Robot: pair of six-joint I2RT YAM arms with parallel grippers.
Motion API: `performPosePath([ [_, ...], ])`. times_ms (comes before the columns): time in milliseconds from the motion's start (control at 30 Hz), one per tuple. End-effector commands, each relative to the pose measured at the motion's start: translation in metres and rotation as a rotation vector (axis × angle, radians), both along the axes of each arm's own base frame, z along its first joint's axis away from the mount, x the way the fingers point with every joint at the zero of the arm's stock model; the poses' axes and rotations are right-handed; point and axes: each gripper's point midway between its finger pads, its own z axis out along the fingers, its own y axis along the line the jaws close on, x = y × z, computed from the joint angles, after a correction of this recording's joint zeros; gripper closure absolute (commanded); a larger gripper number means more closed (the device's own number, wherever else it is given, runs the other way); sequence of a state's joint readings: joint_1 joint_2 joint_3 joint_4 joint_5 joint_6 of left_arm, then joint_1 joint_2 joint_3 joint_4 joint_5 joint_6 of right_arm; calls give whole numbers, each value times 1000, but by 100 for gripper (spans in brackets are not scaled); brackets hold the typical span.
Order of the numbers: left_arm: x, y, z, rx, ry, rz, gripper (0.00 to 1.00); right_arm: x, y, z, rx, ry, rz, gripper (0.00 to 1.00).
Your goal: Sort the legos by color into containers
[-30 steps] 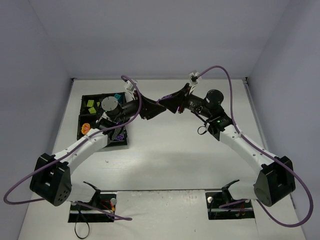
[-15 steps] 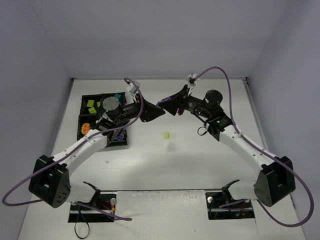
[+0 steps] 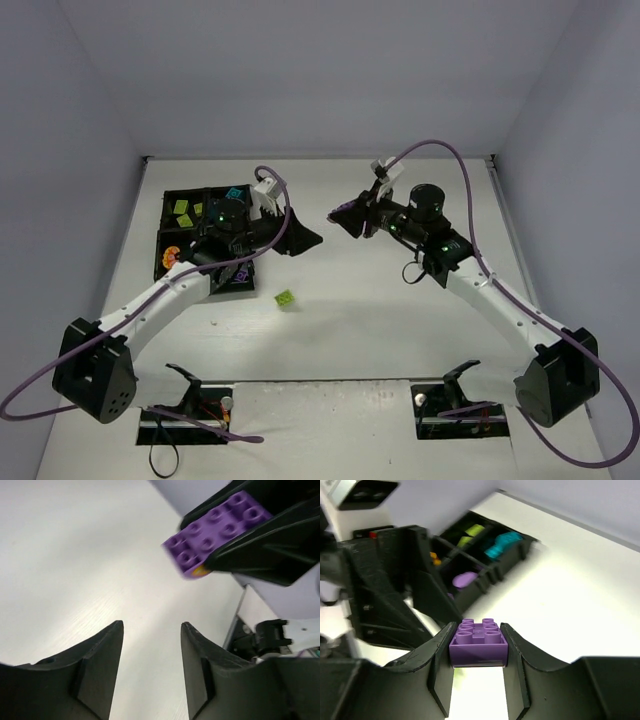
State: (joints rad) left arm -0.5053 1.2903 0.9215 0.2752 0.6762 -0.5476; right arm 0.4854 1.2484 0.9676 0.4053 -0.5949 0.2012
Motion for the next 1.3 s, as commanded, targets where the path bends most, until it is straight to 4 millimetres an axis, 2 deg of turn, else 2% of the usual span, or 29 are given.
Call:
performPosePath([
  [0, 7, 22, -1, 115, -24, 125, 53, 14, -32, 5, -92, -96, -167, 99],
  [33, 8, 28, -7, 139, -8, 162, 43, 14, -37, -3, -110, -84, -189, 99],
  [100, 7, 46, -35, 237, 60, 235, 37, 14, -46, -7, -126, -83, -225, 100],
  [133, 6, 51, -41, 264, 71, 254, 33, 15, -51, -15, -144, -72, -254, 100],
  [267, -4, 76, -84, 436, 169, 306, 30, 11, -61, -31, -186, -51, -281, 100],
  [500, -21, 90, -135, 655, 289, 263, 27, 7, -63, -41, -206, -42, -274, 100],
  [633, -36, 98, -145, 732, 397, 290, 25, 4, -63, -43, -206, -41, -266, 100],
  [833, -52, 103, -146, 724, 569, 576, 25, -1, -66, -47, -204, -34, -268, 99],
  [933, -54, 97, -146, 714, 581, 667, 25, -2, -66, -51, -207, -26, -269, 99],
  [1067, -57, 98, -165, 729, 663, 749, 25, -2, -66, -51, -205, -26, -263, 99],
  [1167, -56, 105, -175, 759, 693, 829, 31, -4, -67, -50, -205, -28, -263, 99],
  [1267, -52, 109, -176, 755, 700, 884, 35, -6, -67, -49, -206, -33, -258, 99],
])
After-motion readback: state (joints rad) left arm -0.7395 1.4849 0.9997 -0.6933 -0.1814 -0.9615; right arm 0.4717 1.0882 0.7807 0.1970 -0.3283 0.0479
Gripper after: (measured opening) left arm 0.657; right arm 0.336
